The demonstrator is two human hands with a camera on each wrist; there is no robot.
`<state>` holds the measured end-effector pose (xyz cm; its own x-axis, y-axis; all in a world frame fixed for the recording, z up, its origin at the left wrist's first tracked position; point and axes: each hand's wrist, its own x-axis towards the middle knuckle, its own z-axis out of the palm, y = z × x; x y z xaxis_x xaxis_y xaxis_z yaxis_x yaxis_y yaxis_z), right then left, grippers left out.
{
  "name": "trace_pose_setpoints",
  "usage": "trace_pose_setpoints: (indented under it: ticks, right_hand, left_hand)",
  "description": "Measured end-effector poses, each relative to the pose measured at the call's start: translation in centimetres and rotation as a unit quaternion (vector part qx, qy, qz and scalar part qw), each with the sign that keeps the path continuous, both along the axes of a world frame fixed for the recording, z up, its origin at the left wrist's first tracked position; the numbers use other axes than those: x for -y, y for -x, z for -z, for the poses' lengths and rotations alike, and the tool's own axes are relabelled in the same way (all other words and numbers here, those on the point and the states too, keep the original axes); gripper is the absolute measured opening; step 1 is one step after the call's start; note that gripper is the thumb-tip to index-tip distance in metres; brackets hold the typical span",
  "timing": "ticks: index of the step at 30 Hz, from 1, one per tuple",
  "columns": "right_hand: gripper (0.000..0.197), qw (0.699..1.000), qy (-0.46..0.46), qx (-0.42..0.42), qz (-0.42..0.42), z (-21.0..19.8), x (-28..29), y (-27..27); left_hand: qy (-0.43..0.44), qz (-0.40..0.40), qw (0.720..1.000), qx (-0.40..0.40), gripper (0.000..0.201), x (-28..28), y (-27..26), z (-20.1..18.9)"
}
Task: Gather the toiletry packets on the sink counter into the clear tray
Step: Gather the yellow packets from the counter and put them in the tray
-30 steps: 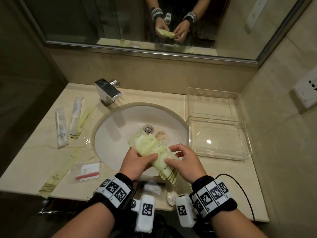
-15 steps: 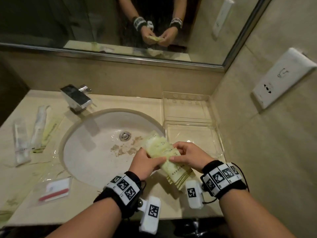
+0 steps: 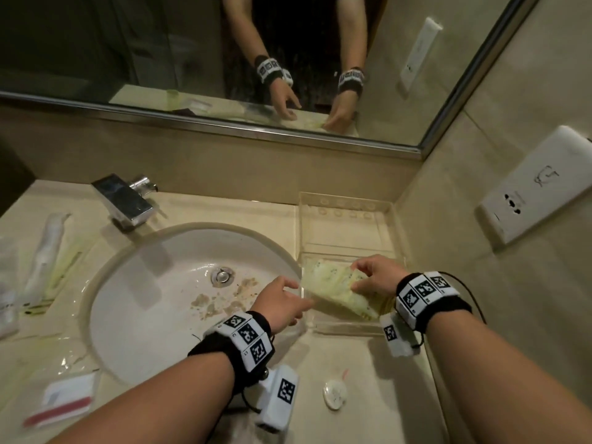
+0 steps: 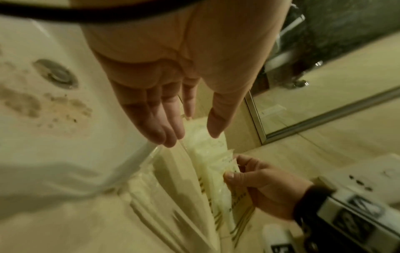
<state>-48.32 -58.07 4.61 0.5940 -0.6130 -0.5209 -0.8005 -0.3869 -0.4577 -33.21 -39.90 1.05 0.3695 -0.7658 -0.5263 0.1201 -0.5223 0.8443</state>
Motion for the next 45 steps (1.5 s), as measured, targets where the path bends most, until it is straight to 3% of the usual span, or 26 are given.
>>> trace_pose_setpoints:
  ticks: [5, 10, 14, 18, 21, 25, 28, 32, 36, 45]
  right_hand:
    - [0.043, 0.990, 0.072, -0.099, -0.069, 2.0, 2.4, -1.5]
    - [0.041, 0.990, 0.091, -0.074, -0.077, 5.0, 2.2, -2.1]
    - [0.040, 0.989, 0.138, -0.026, -0.043, 6.3, 1.6, -1.7]
    - [0.037, 0.975, 0.211, -0.027, -0.060, 6.4, 0.8, -1.5]
    - [0.023, 0.958, 0.276, -0.033, -0.071, 5.1, 0.2, -0.9]
    - [0.003, 0.969, 0.202, -0.117, -0.084, 4.3, -1.0, 0.3]
    - [0.009, 0.967, 0.162, -0.164, -0.111, 5.3, -1.5, 0.5]
    - [0.014, 0.962, 0.202, -0.148, -0.106, 6.6, -1.5, 0.2]
    - [0.010, 0.959, 0.237, -0.124, -0.093, 7.0, -1.6, 0.0]
    - [0.020, 0.942, 0.300, -0.124, -0.088, 7.1, -0.8, -1.0]
  left_hand:
    - [-0.019, 0.120, 0.972, 0.202, 0.024, 0.9, -0.1, 0.8]
    - [0.028, 0.229, 0.888, 0.398, 0.032, 2.3, 0.9, 1.6]
    - [0.045, 0.301, 0.821, 0.483, 0.035, 3.9, 1.9, 2.8]
    - [0.031, 0.363, 0.759, 0.539, 0.035, 5.5, 2.3, 3.9]
    - [-0.003, 0.386, 0.744, 0.546, 0.030, 6.2, 2.3, 4.0]
    - [-0.025, 0.386, 0.731, 0.562, 0.034, 7.1, 2.4, 3.5]
    - [-0.036, 0.380, 0.725, 0.573, 0.043, 7.9, 2.2, 3.3]
    - [-0.040, 0.377, 0.709, 0.595, 0.046, 8.7, 2.1, 3.4]
    - [-0.038, 0.369, 0.691, 0.620, 0.042, 9.3, 1.8, 3.4]
    - [-0.060, 0.371, 0.682, 0.627, 0.029, 10.7, 1.1, 3.2]
